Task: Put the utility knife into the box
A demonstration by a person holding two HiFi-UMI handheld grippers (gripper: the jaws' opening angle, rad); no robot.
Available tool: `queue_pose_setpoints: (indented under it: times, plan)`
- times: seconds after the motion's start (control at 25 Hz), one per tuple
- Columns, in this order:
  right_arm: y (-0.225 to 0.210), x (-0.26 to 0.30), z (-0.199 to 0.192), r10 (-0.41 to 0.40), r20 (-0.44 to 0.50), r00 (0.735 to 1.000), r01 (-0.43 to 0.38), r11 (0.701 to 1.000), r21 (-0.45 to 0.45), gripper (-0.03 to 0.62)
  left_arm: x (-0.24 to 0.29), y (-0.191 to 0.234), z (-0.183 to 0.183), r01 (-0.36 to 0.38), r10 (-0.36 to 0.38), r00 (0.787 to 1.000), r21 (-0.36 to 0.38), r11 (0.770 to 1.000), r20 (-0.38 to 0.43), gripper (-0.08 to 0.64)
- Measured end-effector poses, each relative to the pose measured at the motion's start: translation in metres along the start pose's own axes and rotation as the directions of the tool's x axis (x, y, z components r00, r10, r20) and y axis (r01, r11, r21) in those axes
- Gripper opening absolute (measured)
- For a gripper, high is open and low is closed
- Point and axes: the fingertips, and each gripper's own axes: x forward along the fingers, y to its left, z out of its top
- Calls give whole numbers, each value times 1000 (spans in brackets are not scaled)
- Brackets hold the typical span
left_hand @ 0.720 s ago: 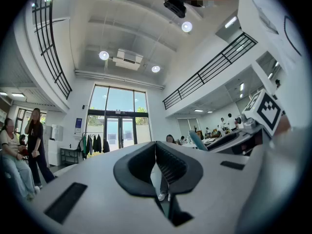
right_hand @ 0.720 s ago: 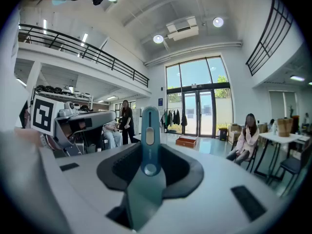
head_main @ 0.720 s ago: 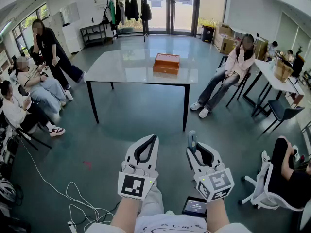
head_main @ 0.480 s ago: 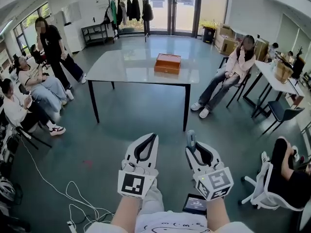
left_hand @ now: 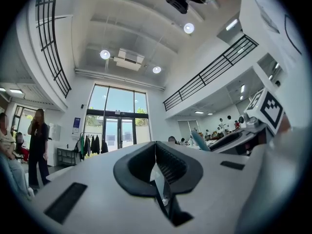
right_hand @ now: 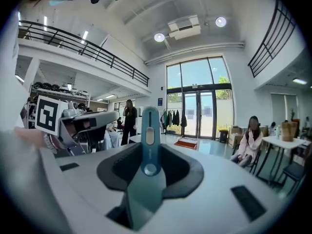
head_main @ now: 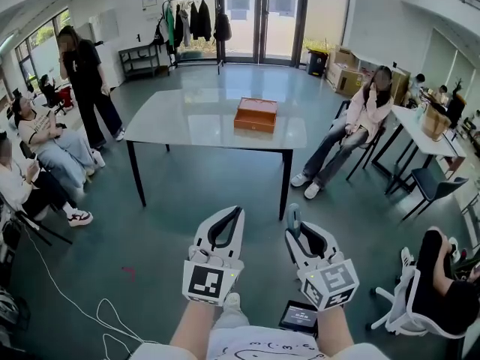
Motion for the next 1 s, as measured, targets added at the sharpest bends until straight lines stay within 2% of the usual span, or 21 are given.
queue_pose_setpoints:
  times: [0.56, 1.0]
  plan:
    - [-38, 130, 20, -31, -6, 999, 31, 1000, 1, 130, 99, 93, -30, 60, -60, 998, 2, 998, -15, 15]
    - [-58, 174, 20, -61, -24, 998, 62, 998, 11, 130, 134, 128, -47, 63, -64, 998, -30, 998, -10, 15]
